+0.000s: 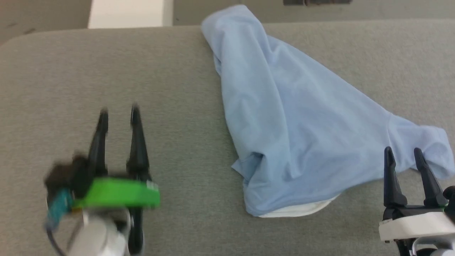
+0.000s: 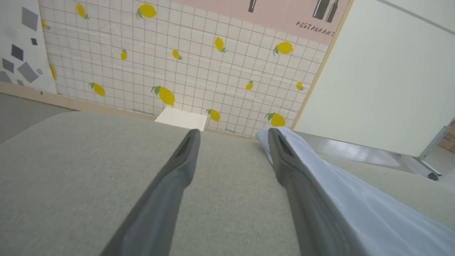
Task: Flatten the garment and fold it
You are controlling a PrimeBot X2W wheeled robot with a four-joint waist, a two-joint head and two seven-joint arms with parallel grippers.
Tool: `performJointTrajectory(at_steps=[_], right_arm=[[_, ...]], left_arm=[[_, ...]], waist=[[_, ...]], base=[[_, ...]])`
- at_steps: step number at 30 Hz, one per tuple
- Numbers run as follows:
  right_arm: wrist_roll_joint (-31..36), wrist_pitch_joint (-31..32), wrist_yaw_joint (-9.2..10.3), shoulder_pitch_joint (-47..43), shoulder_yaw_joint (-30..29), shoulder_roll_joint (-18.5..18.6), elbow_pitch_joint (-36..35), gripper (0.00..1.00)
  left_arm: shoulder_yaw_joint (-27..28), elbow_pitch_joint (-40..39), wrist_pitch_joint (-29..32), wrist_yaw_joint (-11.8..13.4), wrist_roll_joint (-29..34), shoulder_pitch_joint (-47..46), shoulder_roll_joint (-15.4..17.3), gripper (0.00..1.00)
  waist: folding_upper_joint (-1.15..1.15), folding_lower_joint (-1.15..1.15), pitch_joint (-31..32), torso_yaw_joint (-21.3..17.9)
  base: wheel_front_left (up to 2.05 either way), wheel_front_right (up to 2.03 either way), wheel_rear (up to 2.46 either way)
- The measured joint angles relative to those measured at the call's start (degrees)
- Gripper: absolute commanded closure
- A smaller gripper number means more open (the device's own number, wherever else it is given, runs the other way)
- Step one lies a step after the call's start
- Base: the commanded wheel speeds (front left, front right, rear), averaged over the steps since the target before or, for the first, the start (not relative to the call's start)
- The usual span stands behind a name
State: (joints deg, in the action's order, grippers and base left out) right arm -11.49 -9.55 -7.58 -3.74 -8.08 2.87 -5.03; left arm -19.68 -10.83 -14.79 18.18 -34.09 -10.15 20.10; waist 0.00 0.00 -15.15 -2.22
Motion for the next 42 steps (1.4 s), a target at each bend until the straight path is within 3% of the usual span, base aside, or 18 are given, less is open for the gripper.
performJointTrajectory(at_steps=[3, 5, 9, 13, 16, 20, 27, 34, 35, 36, 37, 42], right_arm=[[0.01, 0.4, 0.0, -0.94, -0.11, -0.01, -0.09, 0.0], [0.03, 0.57, 0.0, -1.73, -0.6, 0.01, -0.09, 0.0], [1.26, 2.1, 0.0, -2.2, -0.51, 0.01, -0.6, 0.0], [3.5, 7.1, 0.0, -0.58, 1.18, -0.01, -1.75, 0.0], [4.9, 15.58, 0.0, 4.15, 2.96, 0.02, -1.32, 0.0], [6.26, 31.32, -0.01, 11.17, 6.27, 1.57, 2.26, 0.0], [5.03, 54.91, 0.0, 18.86, 11.62, 10.46, 10.8, 0.0], [2.27, 60.47, 0.0, 20.72, 15.01, 13.03, 15.77, 0.02], [2.34, 60.15, 0.0, 20.73, 15.06, 13.12, 16.4, 0.52], [2.78, 59.26, 0.0, 20.8, 15.15, 13.43, 17.05, 0.73], [3.43, 58.2, -0.02, 20.97, 15.48, 13.95, 17.64, 1.0], [4.2, 52.58, -0.02, 22.26, 13.79, 13.97, 19.84, 1.0]], left_arm=[[4.36, -1.49, 0.0, -2.79, 2.87, 9.64, -5.75, 0.0], [6.55, -1.04, 0.01, -7.13, 5.3, 14.85, -9.49, 0.0], [8.95, -0.41, 0.01, -11.76, 9.66, 16.14, -11.78, 0.0], [11.06, -0.55, 0.01, -14.48, 12.61, 16.17, -13.52, 0.0], [11.89, -0.38, 0.01, -15.92, 14.27, 16.29, -14.71, 0.0], [12.37, 0.6, 0.01, -17.63, 14.57, 16.36, -15.94, 0.0], [11.55, 2.21, 0.01, -19.42, 15.05, 16.22, -16.78, 0.0], [11.01, 3.27, 0.0, -19.9, 14.58, 15.71, -16.92, 0.0], [10.76, 3.38, 0.01, -19.9, 14.34, 15.53, -16.92, 0.0], [10.47, 3.55, 0.0, -19.87, 14.23, 15.27, -16.92, 0.0], [10.14, 3.72, 0.01, -19.85, 14.05, 14.99, -16.92, 0.0], [9.98, 4.27, 0.0, -19.36, 13.63, 14.49, -16.93, 0.0]], waist=[[0.0, 0.0, 1.57, 1.36], [0.0, 0.0, 2.93, 2.71], [0.0, 0.0, 4.52, 4.62], [0.0, 0.0, 5.75, 6.43], [0.0, 0.0, 6.35, 7.41], [0.0, 0.0, 6.59, 8.21], [0.0, 0.0, 5.68, 10.07], [0.0, 0.0, 3.95, 12.88], [0.0, 0.0, 3.73, 13.2], [0.0, 0.0, 3.47, 13.58], [0.0, 0.0, 3.22, 13.94], [0.0, 0.0, 2.99, 14.49]], base=[[0.0, 0.0, 0.0], [0.0, 0.0, 0.0], [0.0, 0.0, 0.0], [0.0, 0.0, 0.0], [0.0, 0.0, 0.0], [0.0, 0.0, 0.0], [0.0, 0.0, 0.0], [0.0, 0.0, 0.0], [0.0, 0.0, 0.0], [0.0, 0.0, 0.0], [0.0, 0.0, 0.0], [0.0, 0.0, 0.0]])
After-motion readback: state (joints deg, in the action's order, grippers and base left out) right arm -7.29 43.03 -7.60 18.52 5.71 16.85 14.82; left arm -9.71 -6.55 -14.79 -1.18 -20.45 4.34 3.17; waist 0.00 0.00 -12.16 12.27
